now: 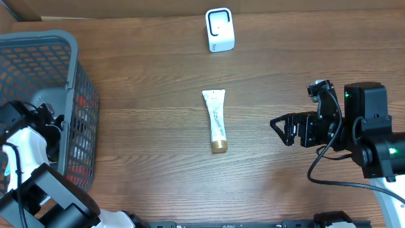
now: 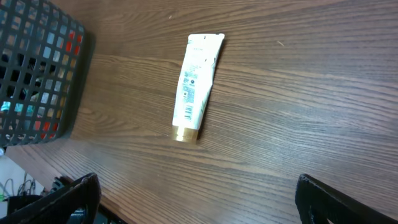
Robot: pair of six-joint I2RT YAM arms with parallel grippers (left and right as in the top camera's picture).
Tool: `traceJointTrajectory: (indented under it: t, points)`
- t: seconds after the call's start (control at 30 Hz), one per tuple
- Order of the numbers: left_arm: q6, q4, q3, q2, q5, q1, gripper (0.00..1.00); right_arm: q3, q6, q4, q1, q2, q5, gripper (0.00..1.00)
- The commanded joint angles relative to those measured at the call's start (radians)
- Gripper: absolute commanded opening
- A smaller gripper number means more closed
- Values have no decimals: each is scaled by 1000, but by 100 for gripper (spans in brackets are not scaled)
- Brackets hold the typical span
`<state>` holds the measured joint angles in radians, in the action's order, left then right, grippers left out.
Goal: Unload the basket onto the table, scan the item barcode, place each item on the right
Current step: 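Return the left gripper into the basket, then grasp the red-wrapped spaghetti pack with the left gripper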
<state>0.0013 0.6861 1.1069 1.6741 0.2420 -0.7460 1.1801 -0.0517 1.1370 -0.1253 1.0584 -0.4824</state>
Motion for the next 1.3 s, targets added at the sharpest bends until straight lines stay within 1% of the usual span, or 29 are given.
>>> traceJointTrajectory:
  t: [0.0,0.13,0.23,0.27,0.3,0.33,0.4,0.43,0.57,0.73,0.8,0.87,1.03,1.1,1.2,1.27]
  points:
    - [26,-56,-91,10,-28,7,87,24,8,-6,-4,-7,3,100]
    - [26,-125,-158,27,-32,7,85,24,8,-6,-4,-7,3,100]
    - [26,-146,-182,39,-40,7,75,24,8,-6,-4,-7,3,100]
    - [26,-145,-184,39,-40,7,67,24,8,-5,-4,-7,3,100]
    - [26,-145,-184,39,-40,7,47,24,8,-6,-4,-7,3,100]
    - [25,-145,-182,39,-39,7,31,24,8,-6,-4,-7,3,100]
    - [21,-145,-178,39,-39,7,6,24,8,-6,-4,-7,3,100]
    - [21,-145,-176,39,-39,7,4,24,8,-6,-4,-7,3,100]
    - [21,-128,-150,37,-37,7,4,24,8,-6,-4,-7,3,100]
    - [18,-31,-20,10,-27,7,4,24,8,-6,-4,-7,3,100]
    - [18,27,69,-5,-27,7,4,24,8,-6,-4,-7,3,100]
    - [18,121,219,-23,-28,7,4,24,8,-6,-4,-7,3,100]
    - [8,279,511,-44,-23,7,4,24,8,-6,-4,-7,3,100]
    - [-2,332,620,-54,3,7,4,24,8,-6,-4,-7,3,100]
    - [-11,404,776,-73,84,8,4,24,8,-6,-4,-7,3,100]
    - [-41,452,864,-95,142,12,4,24,8,-6,-4,-7,3,100]
